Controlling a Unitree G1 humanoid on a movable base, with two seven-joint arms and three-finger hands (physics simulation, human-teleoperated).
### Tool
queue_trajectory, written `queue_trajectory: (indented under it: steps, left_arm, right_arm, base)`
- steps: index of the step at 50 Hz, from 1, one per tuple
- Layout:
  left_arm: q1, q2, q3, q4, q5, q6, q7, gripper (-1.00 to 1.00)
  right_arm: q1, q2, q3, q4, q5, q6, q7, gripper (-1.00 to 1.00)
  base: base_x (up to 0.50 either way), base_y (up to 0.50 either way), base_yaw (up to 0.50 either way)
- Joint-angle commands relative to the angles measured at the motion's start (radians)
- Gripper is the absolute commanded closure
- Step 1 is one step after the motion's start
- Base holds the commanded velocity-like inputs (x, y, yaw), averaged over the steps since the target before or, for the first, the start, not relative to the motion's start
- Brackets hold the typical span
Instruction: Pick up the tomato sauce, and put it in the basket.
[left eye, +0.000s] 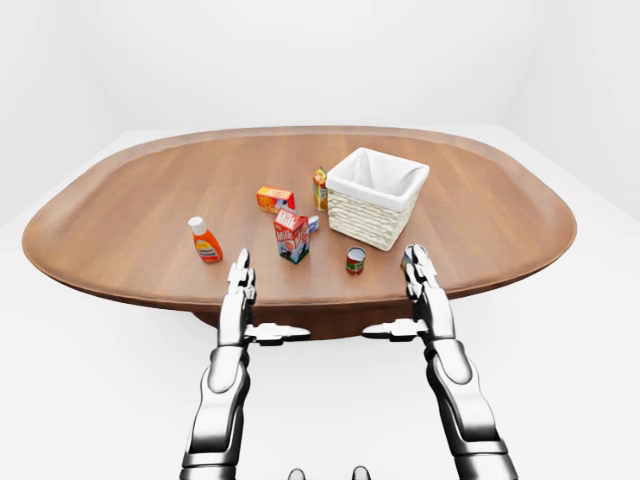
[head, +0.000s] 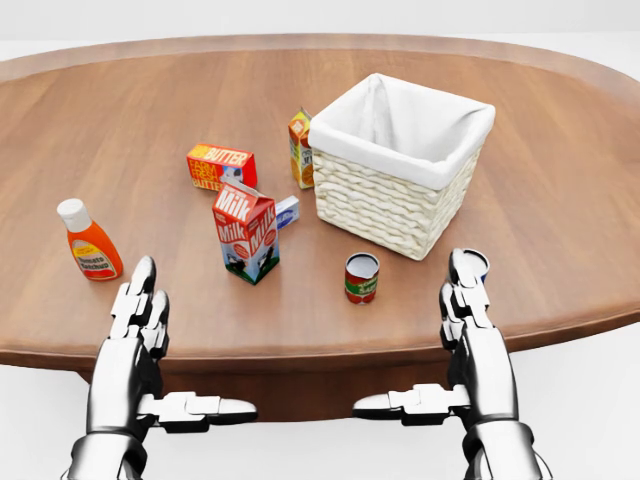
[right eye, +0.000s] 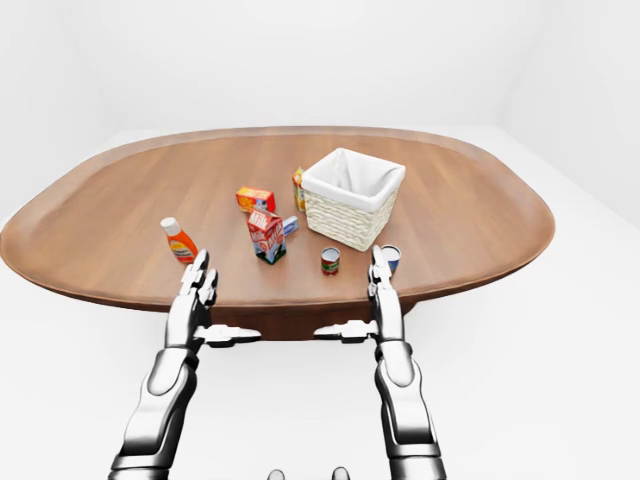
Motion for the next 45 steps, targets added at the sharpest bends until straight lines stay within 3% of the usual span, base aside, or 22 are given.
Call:
queue_trajectory:
  steps: [1, 2, 5, 12, 15, 45]
  left_arm:
    - [0.002, 0.010, 0.018, -0.007, -0.006, 0.008, -0.024, -1.00]
    - [0.001, 0.011, 0.019, -0.006, -0.006, 0.008, -0.024, -1.00]
    - [0.003, 0.012, 0.021, -0.016, -0.007, 0.016, -0.025, -1.00]
    - [0.017, 0.011, 0.017, -0.092, -0.006, 0.074, -0.029, -1.00]
    - [0.023, 0.010, 0.016, -0.120, -0.005, 0.086, -0.031, -1.00]
    - [0.052, 0.009, 0.018, -0.343, 0.002, 0.086, -0.046, -1.00]
  right_arm:
    - [0.000, -0.014, -0.024, -0.007, 0.003, 0.015, 0.026, -1.00]
    - [-0.001, -0.014, -0.024, -0.007, 0.003, 0.014, 0.027, -1.00]
    - [0.003, -0.011, -0.032, -0.057, 0.039, 0.085, 0.039, -1.00]
    - [-0.013, -0.025, -0.062, -0.162, 0.071, 0.085, 0.041, -1.00]
    - [-0.015, -0.027, -0.067, -0.178, 0.076, 0.085, 0.040, -1.00]
    - [0.002, -0.026, -0.072, -0.304, 0.099, 0.085, 0.062, -1.00]
  base:
    - [0.00, 0.00, 0.00]
    - [0.00, 0.00, 0.00]
    - [0.00, 0.00, 0.00]
    - [0.00, 0.00, 0.00]
    - [0.00, 0.00, 0.00]
    - [0.00, 0.00, 0.00]
